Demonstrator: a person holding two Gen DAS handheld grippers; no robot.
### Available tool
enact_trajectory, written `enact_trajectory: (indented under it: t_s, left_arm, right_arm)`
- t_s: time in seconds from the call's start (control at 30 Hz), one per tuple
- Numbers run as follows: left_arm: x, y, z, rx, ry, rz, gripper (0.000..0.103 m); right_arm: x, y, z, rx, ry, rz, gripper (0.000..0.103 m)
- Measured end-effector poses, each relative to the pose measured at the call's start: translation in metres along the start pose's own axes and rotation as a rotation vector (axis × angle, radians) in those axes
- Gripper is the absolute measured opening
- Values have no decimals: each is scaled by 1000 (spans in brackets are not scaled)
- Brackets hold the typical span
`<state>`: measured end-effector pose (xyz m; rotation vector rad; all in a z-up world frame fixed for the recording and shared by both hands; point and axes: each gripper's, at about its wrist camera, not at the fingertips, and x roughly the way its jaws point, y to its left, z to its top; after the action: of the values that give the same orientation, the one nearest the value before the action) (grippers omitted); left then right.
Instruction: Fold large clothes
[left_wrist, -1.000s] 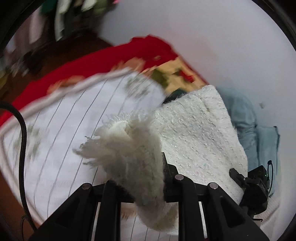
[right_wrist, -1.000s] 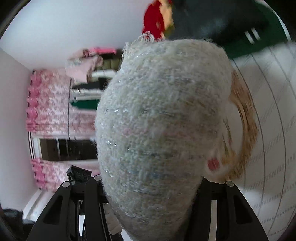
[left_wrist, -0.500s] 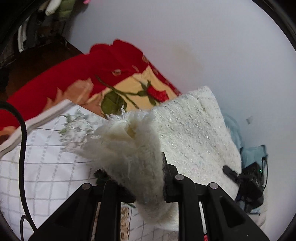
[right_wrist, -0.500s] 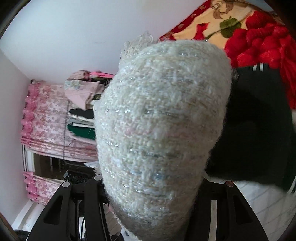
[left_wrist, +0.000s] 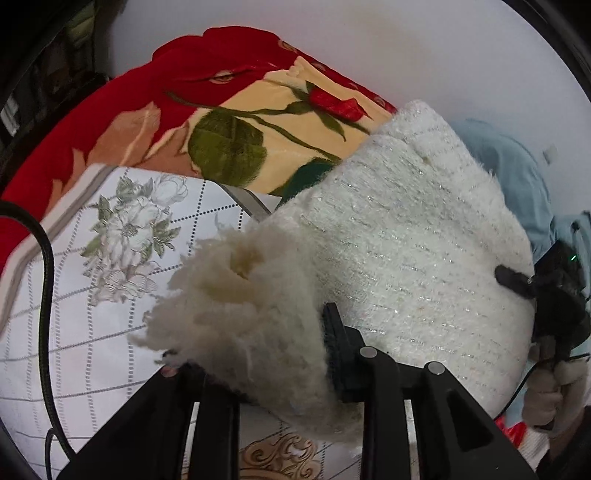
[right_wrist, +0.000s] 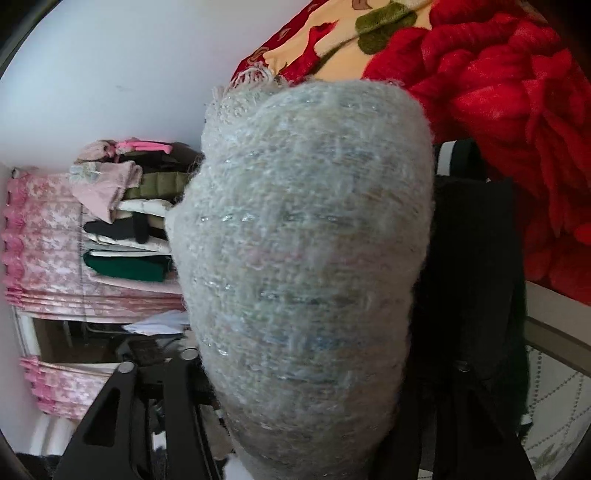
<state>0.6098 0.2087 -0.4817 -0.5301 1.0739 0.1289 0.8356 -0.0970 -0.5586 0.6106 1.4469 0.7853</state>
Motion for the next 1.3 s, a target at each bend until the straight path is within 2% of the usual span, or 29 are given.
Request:
enact_trajectory:
  t_s: [0.03,0.07,0.1,0.13,0.2,0.27,0.37,0.4,0.43,0.57,0.6,0.87,1.07,1.3]
  left_arm:
    - [-2,-4,2,13,5,19,26]
    - [-5,-6,2,23,9,38,27]
    - [-12,-10,1,37,8,74,40]
    - [-12,-10,3,47,7,101,65]
    - [-24,-14,0,71,-9,136,85]
    - [-40,-19,-3,94,-26,180,86]
    - [-68,-27,-8,128,-59,222,94]
    - [-76,-30,-11,141,-71,228,99]
    - [-90,-35,-14,161,-89,236,100]
    - [-134,-52,-26,240,-139,259,100]
    - [-146,-55,-30,255,-142,253,101]
    - [-253,-65,-65,339,-179,186,101]
    - [-334,-62,-93,374,-202,159,101]
    - [-429,-59,-131,409,-259,157,101]
  right_arm:
    - [-2,10,-5,-30,-4,-59,71]
    - [-6,22,-10,-62,-14,-130,80]
    - [-5,47,-20,-99,-31,-193,82]
    - [-10,57,-27,-147,-51,-268,83]
    - [-17,86,-46,-231,-102,-451,92]
    - [-25,110,-69,-294,-173,-638,97]
    - [-37,125,-106,-252,-238,-746,100]
    - [-42,124,-114,-246,-250,-783,102]
    - [-45,134,-128,-239,-269,-815,103]
    - [-56,178,-186,-210,-335,-898,103]
    - [-65,173,-207,-214,-347,-911,103]
    - [-123,281,-317,-203,-491,-1017,103]
    - [-169,352,-398,-191,-587,-1053,103]
    - [-219,423,-488,-173,-683,-1043,103]
